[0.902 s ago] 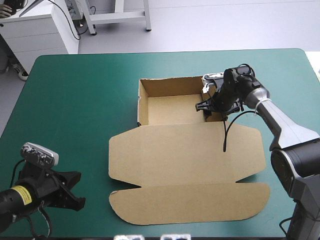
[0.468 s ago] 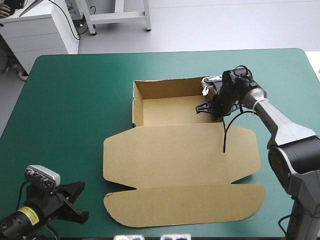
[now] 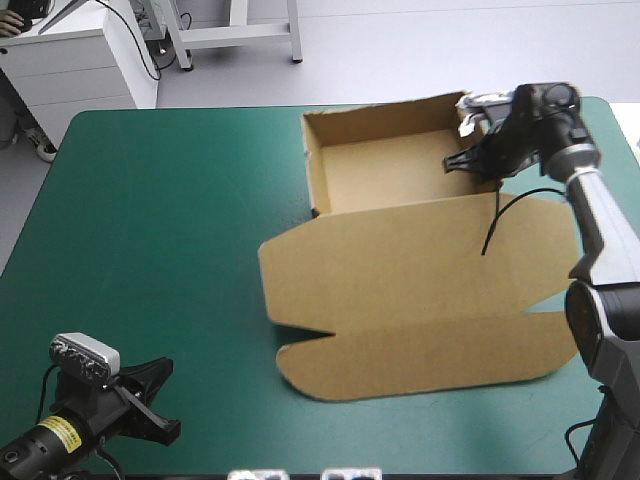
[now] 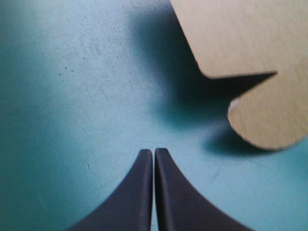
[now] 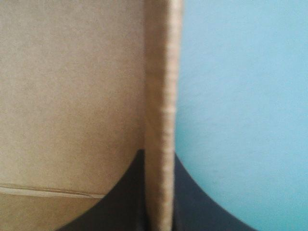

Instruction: Fold the box

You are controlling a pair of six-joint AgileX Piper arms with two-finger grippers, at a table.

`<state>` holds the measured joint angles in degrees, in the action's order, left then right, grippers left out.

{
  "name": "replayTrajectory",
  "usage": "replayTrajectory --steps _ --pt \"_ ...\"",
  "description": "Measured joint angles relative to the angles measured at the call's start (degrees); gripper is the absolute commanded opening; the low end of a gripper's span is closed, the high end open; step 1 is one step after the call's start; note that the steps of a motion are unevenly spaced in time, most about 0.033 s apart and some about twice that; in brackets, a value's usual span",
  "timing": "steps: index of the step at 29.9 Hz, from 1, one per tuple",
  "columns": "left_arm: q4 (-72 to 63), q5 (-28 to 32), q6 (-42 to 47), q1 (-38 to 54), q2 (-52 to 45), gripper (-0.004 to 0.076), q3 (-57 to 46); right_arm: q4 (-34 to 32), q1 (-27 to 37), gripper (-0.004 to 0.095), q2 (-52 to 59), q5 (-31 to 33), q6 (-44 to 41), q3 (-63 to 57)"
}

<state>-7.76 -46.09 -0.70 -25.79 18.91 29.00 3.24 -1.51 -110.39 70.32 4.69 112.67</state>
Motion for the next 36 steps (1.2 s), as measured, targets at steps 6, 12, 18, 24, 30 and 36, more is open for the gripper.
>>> replayTrajectory --steps 6,12,18,24,30,36 --pt "-0.03 0.94 -0.20 0.00 0.00 -0.0008 -0.04 0.81 13.31 -0.0020 1.05 0.45 -0.45 5.14" --pt "-0.03 1.85 -0.19 0.00 0.00 -0.0008 -0.04 0.81 21.39 -0.0019 -0.47 1.02 -1.00 5.08" --pt "0.28 7.05 -0.92 0.00 0.00 -0.0008 -0.04 0.60 24.07 -0.0017 -6.09 1.02 -2.85 5.02" --pt "0.35 9.03 -1.25 0.00 0.00 -0.0008 -0.04 2.88 24.02 0.0023 -10.61 0.97 -3.21 4.78" --pt "0.35 9.09 -1.30 0.00 0.00 -0.0008 -0.04 3.23 24.02 0.0336 -10.88 0.92 -2.59 4.71" --pt "0.07 9.21 -1.30 0.00 0.00 -0.0008 -0.04 3.61 24.02 0.0721 -10.83 0.86 -1.64 4.71"
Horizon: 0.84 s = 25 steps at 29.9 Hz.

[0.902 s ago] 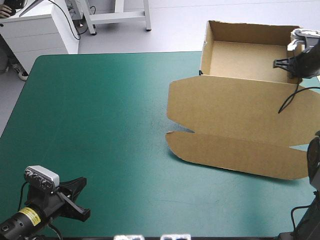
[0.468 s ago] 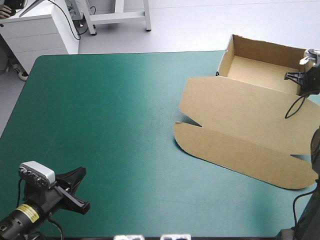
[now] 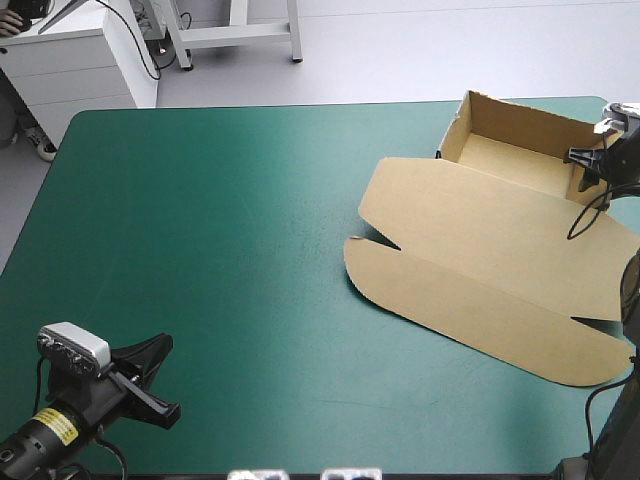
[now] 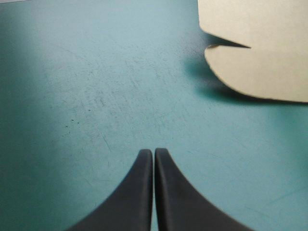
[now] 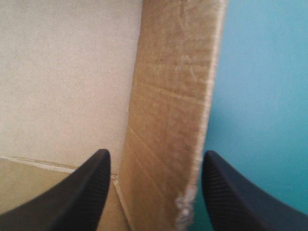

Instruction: Fold the box

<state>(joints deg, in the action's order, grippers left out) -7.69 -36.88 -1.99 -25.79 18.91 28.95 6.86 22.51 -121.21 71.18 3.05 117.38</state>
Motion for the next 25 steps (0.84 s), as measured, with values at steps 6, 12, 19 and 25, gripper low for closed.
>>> replayTrajectory --steps 6,12,19,25 --pt "-0.39 0.07 0.00 0.00 0.00 -0.0008 0.00 -0.26 0.00 0.0722 2.43 -0.12 0.28 0.00" --pt "-0.56 0.07 0.00 0.00 0.00 -0.0008 0.00 3.37 0.00 0.0609 14.06 -0.06 0.92 -0.21" --pt "-0.56 -1.89 0.00 0.00 0.00 -0.0008 0.00 13.68 -3.30 0.0157 30.87 0.10 5.89 -7.81" --pt "-0.56 -5.75 0.00 0.00 0.00 -0.0008 0.00 14.48 -15.10 -0.0012 41.73 -0.91 11.55 -23.98"
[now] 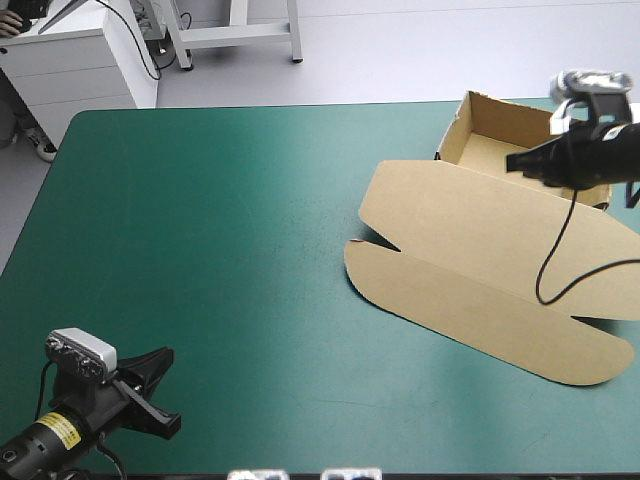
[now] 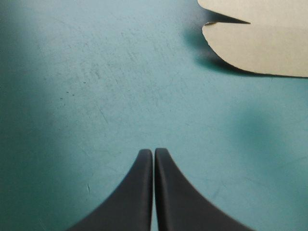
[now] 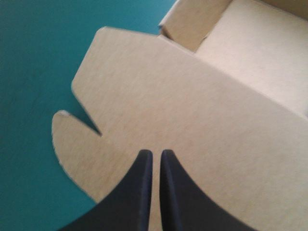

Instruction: Fold the box

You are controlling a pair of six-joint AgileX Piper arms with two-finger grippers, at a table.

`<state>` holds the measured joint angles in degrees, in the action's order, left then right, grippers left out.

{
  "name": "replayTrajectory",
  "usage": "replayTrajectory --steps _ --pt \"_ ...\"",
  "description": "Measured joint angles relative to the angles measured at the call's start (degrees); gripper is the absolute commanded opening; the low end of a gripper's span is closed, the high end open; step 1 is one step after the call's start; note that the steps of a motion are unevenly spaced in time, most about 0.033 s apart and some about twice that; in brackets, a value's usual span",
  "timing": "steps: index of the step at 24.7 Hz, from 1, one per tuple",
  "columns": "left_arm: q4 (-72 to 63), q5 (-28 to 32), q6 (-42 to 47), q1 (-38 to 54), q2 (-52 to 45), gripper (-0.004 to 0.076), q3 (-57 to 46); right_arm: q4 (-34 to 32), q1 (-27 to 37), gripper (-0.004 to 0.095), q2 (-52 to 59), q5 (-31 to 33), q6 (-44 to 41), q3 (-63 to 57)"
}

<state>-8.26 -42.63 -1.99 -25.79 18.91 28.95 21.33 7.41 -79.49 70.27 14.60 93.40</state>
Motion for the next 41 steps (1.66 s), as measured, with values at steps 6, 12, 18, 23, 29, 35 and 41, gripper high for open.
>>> replayTrajectory --steps 6,12,18,23,29,35,41 --pt "-0.96 -3.18 0.00 0.00 0.00 -0.0008 0.00 -0.69 -10.86 -0.0014 11.57 -3.69 3.03 -15.14" --pt "-4.69 -4.08 0.00 0.00 0.00 -0.0008 0.00 -0.76 -16.59 -0.0014 26.36 -10.39 6.86 -33.08" --pt "-6.99 -4.72 -0.54 0.00 0.00 -0.0008 0.00 -1.52 -16.92 -0.0014 43.00 -23.25 9.13 -49.89" --pt "-7.01 -4.72 -3.14 0.00 0.00 -0.0008 0.00 -1.80 -16.92 -0.0014 50.82 -28.61 9.37 -58.25" --pt "-8.98 -3.24 -9.81 0.00 -2.33 -0.0008 -2.96 -1.80 -16.92 -0.0014 59.96 -34.61 9.73 -68.48" --pt "-9.64 -1.95 -10.26 0.00 -8.19 -0.0008 -5.62 -6.71 -16.92 -0.0014 64.76 -34.26 5.80 -71.19" --pt "-9.83 -1.71 -10.46 0.00 -9.33 -0.0008 -5.67 -8.93 -16.92 -0.0014 64.78 -31.00 1.80 -71.49"
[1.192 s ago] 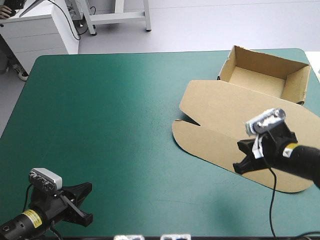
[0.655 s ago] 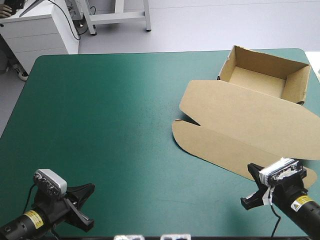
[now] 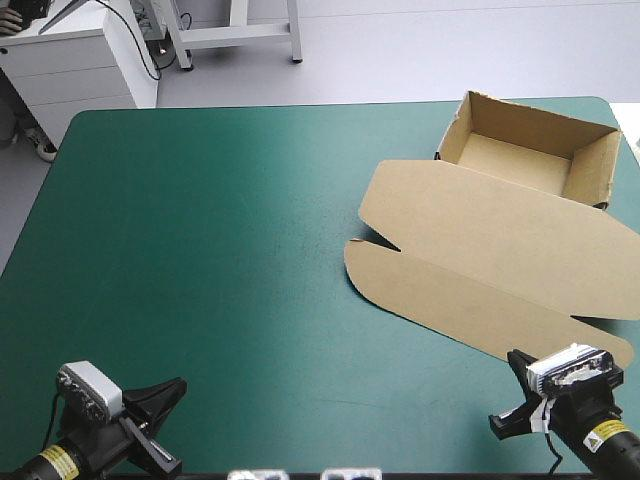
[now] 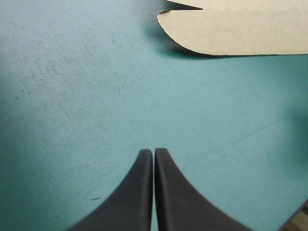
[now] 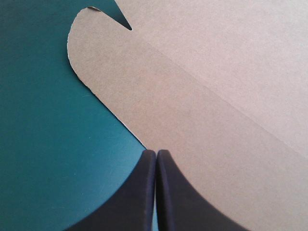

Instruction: Fold the box

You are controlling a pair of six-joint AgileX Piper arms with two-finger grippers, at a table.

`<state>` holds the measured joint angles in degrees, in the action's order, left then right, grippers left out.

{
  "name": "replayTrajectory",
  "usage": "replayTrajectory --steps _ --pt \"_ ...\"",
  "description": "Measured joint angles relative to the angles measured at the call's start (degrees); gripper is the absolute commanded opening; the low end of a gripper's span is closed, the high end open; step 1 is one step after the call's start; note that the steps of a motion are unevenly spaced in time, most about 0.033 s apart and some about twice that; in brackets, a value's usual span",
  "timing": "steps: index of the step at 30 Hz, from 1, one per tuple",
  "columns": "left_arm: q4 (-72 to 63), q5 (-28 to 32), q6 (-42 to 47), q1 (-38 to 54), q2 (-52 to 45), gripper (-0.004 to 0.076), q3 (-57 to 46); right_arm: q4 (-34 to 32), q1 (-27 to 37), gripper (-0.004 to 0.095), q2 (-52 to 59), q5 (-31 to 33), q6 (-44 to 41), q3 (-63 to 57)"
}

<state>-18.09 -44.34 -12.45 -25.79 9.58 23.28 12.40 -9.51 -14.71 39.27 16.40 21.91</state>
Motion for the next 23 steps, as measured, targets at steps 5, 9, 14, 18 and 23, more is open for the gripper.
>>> replayTrajectory --steps 5,9,14,18,23 --pt "0.00 0.00 0.00 0.00 0.00 -0.0008 0.00 0.00 0.00 -0.0014 0.00 1.72 -0.78 0.00" --pt "0.00 0.00 0.00 0.00 0.00 -0.0008 0.00 0.00 0.00 -0.0014 0.00 2.35 -0.91 0.00" --pt "0.00 0.00 0.00 0.00 0.00 -0.0008 0.00 0.00 0.00 -0.0014 0.00 2.59 -1.04 0.00" --pt "0.00 0.00 0.00 0.00 0.00 -0.0008 0.00 0.00 0.00 -0.0014 0.05 2.61 -1.04 0.00" --pt "0.00 0.00 0.05 0.00 0.00 -0.0008 0.00 -0.04 0.00 -0.0014 0.05 2.61 -1.04 0.00"
